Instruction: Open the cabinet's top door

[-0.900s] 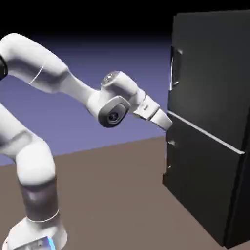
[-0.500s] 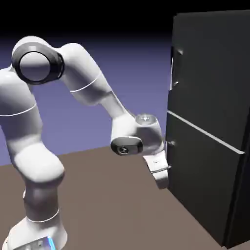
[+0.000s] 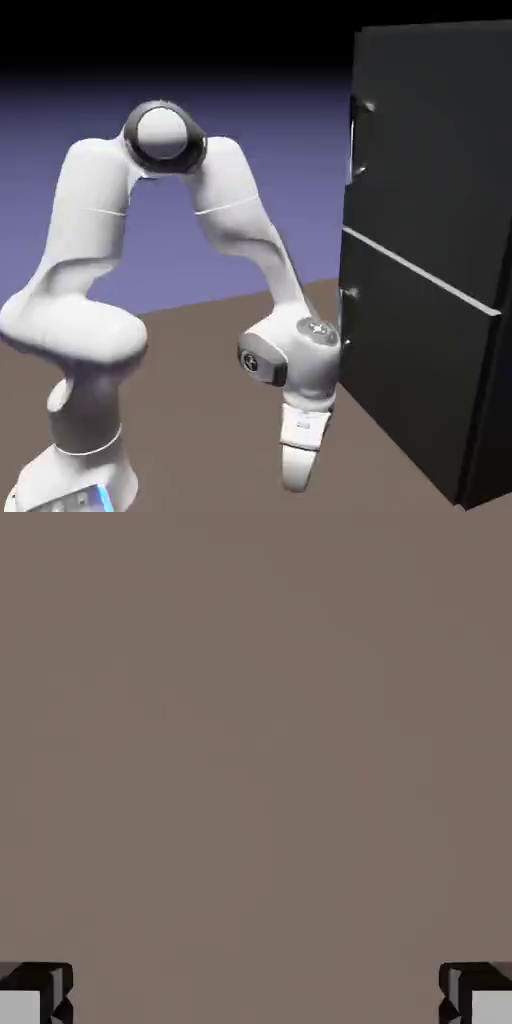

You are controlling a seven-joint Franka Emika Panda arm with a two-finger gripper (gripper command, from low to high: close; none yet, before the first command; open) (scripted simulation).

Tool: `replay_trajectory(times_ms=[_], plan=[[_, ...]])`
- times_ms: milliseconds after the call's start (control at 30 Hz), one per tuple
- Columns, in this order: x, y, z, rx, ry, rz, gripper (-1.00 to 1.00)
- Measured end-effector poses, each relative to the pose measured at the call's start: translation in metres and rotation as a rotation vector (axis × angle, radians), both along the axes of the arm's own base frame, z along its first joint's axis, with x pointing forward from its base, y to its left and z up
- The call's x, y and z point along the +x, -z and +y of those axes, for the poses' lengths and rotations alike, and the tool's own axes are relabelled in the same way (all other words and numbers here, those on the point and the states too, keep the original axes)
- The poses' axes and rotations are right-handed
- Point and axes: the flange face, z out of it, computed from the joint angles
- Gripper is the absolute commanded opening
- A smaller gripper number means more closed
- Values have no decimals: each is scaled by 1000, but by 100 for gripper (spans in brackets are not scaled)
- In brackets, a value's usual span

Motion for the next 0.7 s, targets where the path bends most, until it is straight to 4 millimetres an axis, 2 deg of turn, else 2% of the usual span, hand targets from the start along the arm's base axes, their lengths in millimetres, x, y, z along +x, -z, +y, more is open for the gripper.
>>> replay_trajectory(times_ms=[100, 200, 400, 567, 700], plan=[[-3, -8, -20, -71, 52, -17, 0], [-2, -25, -37, -149, 91, -62, 0], [16, -83, -54, -309, 118, -232, 0], [42, -150, -43, -428, 78, -448, 0], [62, -213, -13, -503, 2, -660, 0]])
